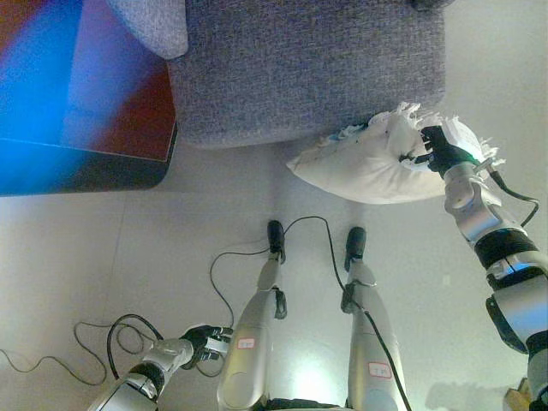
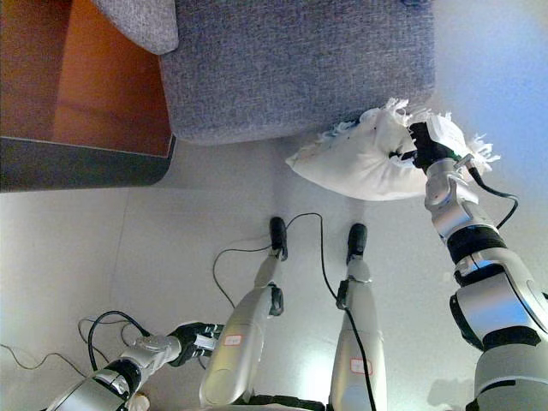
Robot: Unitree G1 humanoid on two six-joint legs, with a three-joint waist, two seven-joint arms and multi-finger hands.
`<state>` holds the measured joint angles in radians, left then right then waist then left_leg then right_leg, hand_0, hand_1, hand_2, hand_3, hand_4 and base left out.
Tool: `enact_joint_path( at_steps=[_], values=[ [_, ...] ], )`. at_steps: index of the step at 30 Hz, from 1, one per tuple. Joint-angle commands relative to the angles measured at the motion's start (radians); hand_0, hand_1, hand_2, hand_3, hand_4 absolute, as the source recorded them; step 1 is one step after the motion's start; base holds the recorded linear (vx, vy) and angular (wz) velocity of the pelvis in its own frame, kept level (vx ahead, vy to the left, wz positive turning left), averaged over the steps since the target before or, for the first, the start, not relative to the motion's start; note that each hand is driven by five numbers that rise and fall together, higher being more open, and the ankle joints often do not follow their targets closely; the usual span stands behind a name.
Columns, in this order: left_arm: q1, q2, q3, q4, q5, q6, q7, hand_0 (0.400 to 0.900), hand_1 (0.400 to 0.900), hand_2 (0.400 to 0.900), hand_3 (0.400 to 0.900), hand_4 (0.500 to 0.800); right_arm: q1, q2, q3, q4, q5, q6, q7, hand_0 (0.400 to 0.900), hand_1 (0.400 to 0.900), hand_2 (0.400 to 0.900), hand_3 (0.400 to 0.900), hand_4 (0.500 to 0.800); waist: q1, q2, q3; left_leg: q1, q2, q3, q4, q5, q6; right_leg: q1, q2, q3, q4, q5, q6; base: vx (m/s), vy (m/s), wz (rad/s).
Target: Pick up the pillow and put it on the sofa.
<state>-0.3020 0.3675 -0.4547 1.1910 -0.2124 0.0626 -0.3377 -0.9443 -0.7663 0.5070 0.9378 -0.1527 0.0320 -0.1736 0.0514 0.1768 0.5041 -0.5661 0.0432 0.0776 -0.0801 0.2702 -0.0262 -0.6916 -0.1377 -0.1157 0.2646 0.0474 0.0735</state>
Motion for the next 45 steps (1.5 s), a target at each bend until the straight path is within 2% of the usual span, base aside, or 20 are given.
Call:
enact_joint_path(
  at_steps=[1,10,14,18,22,27,31,36,40,45],
  values=[
    [0.050,-0.028,-0.029,0.001,-0.036,0.009,-0.035,0.900,0.900,0.900,0.900,0.800,-0.094,-0.088,0.042,-0.081,0.045,-0.055,-0.010,0.400,0.400,0.400,0.400,0.500,0.016,0.015,0.016,-0.016,-0.022,-0.007,0.027,-0.085,-0.038,0.014,0.031,-0.057,0.049,-0.075,0.008,0.00,0.000,0.00],
    [0.053,-0.025,-0.024,-0.005,-0.042,0.007,-0.029,0.900,0.900,0.900,0.900,0.800,-0.082,-0.091,0.016,-0.073,0.068,-0.067,-0.004,0.400,0.400,0.400,0.400,0.500,0.012,0.011,0.016,-0.001,-0.021,-0.002,0.028,-0.091,-0.036,0.026,0.034,-0.055,0.044,-0.076,0.008,0.00,0.006,-0.03],
    [0.056,-0.020,-0.017,-0.007,-0.038,0.004,-0.034,0.900,0.900,0.900,0.900,0.800,-0.063,-0.091,0.007,-0.074,0.070,-0.096,0.013,0.400,0.400,0.400,0.400,0.500,0.007,-0.001,0.016,0.035,-0.019,0.000,0.023,-0.097,-0.036,0.062,0.036,-0.056,0.024,-0.072,0.007,0.00,0.000,0.00],
    [0.063,-0.011,-0.009,-0.008,-0.029,0.001,-0.044,0.900,0.900,0.900,0.900,0.800,-0.032,-0.092,0.000,-0.077,0.069,-0.129,0.029,0.400,0.400,0.400,0.400,0.500,0.000,-0.021,0.016,0.098,-0.018,0.004,0.014,-0.106,-0.035,0.126,0.035,-0.061,-0.008,-0.063,0.010,0.00,0.000,0.00],
    [0.074,0.009,0.012,-0.011,-0.010,-0.002,-0.061,0.900,0.900,0.900,0.900,0.800,0.014,-0.109,-0.021,-0.110,0.065,-0.168,0.049,0.400,0.400,0.400,0.400,0.500,-0.011,-0.063,0.014,0.200,-0.017,0.014,0.011,-0.130,-0.033,0.237,0.029,-0.073,-0.062,-0.045,0.017,0.00,0.000,0.00],
    [0.100,0.025,0.034,-0.008,0.017,0.022,-0.092,0.900,0.900,0.900,0.900,0.800,0.099,-0.132,-0.046,-0.175,0.061,-0.202,0.093,0.400,0.400,0.400,0.400,0.500,-0.021,-0.116,-0.049,0.295,-0.003,0.037,-0.005,-0.160,-0.035,0.349,0.024,-0.083,-0.138,-0.020,0.030,0.06,-0.014,-0.01],
    [0.131,0.031,0.062,-0.003,0.029,0.021,-0.117,0.900,0.900,0.900,0.900,0.800,0.183,-0.156,-0.083,-0.242,0.061,-0.224,0.147,0.400,0.400,0.400,0.400,0.500,-0.033,-0.150,-0.106,0.363,0.007,0.055,-0.007,-0.191,-0.040,0.441,0.028,-0.083,-0.198,-0.008,0.038,0.10,0.006,-0.02],
    [0.174,0.038,0.101,-0.004,0.046,0.028,-0.142,0.900,0.900,0.900,0.900,0.800,0.310,-0.162,-0.145,-0.319,0.041,-0.257,0.208,0.400,0.400,0.400,0.400,0.500,-0.044,-0.183,-0.174,0.429,0.009,0.062,-0.007,-0.212,-0.037,0.519,0.032,-0.083,-0.232,0.000,0.036,0.13,0.013,0.02],
    [0.210,0.031,0.143,0.010,0.079,0.055,-0.163,0.900,0.900,0.900,0.900,0.800,0.407,-0.154,-0.207,-0.391,0.019,-0.271,0.286,0.400,0.400,0.400,0.400,0.500,-0.052,-0.212,-0.236,0.485,0.004,0.065,-0.007,-0.229,-0.033,0.587,0.037,-0.075,-0.274,0.013,0.039,0.17,0.010,0.02],
    [0.242,0.030,0.179,0.032,0.109,0.078,-0.195,0.900,0.900,0.900,0.900,0.800,0.433,-0.167,-0.253,-0.464,0.049,-0.267,0.368,0.400,0.400,0.400,0.400,0.500,-0.054,-0.228,-0.291,0.531,-0.002,0.063,-0.007,-0.247,-0.029,0.644,0.040,-0.071,-0.313,0.024,0.042,0.14,0.044,0.02]
  ],
)
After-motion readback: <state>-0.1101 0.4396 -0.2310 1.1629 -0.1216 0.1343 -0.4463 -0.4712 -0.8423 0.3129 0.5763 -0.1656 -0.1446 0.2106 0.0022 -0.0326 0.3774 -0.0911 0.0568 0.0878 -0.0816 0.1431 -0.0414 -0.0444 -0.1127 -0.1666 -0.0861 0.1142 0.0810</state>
